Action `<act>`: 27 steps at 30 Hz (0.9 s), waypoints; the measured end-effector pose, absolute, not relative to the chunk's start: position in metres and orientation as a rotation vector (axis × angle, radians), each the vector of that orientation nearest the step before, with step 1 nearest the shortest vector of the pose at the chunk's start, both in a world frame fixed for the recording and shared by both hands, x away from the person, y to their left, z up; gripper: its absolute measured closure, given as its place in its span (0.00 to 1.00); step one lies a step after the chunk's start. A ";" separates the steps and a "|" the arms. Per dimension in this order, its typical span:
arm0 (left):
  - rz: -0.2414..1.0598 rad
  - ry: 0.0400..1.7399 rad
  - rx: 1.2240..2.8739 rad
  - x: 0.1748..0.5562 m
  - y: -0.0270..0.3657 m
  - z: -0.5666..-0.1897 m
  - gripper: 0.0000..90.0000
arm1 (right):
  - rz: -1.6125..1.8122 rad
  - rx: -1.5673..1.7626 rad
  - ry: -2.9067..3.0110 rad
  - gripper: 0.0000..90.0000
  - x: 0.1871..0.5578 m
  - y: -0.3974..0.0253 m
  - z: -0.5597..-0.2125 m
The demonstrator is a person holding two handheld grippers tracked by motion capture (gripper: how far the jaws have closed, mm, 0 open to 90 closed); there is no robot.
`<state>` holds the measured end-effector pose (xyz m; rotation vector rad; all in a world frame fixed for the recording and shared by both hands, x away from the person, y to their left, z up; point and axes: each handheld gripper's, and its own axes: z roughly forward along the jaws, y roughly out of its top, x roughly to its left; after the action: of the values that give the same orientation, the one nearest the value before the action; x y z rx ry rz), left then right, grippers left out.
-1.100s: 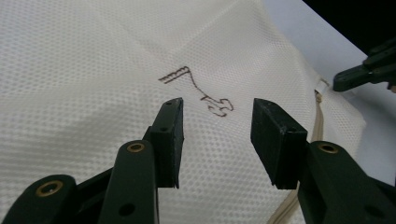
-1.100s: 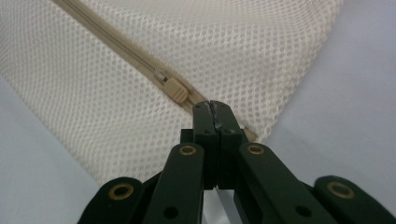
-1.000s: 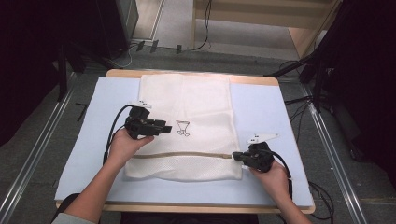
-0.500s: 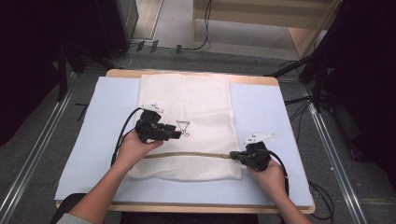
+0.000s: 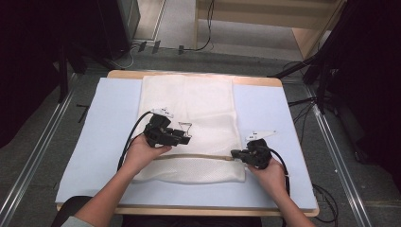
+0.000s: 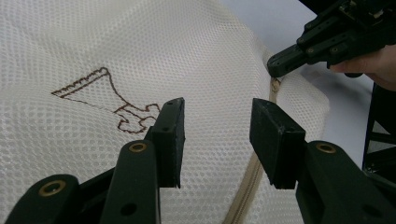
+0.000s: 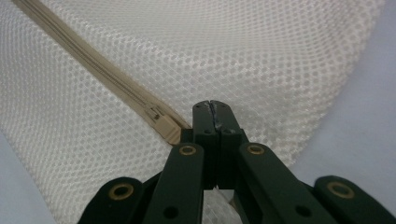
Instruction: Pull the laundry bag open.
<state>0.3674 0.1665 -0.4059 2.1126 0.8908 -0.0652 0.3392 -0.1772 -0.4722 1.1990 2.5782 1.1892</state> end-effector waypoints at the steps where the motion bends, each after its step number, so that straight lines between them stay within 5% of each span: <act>1: -0.062 0.893 2.115 0.368 0.167 -0.406 0.63 | 1.194 1.187 2.579 1.00 0.339 -0.176 -0.473; 27: -0.045 0.896 2.125 0.369 0.171 -0.409 0.61 | 1.213 1.126 2.647 1.00 0.338 -0.171 -0.476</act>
<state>0.3691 0.1709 -0.4086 2.1254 0.8964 -0.0446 0.3378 -0.1713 -0.4763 1.1262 2.6473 1.2131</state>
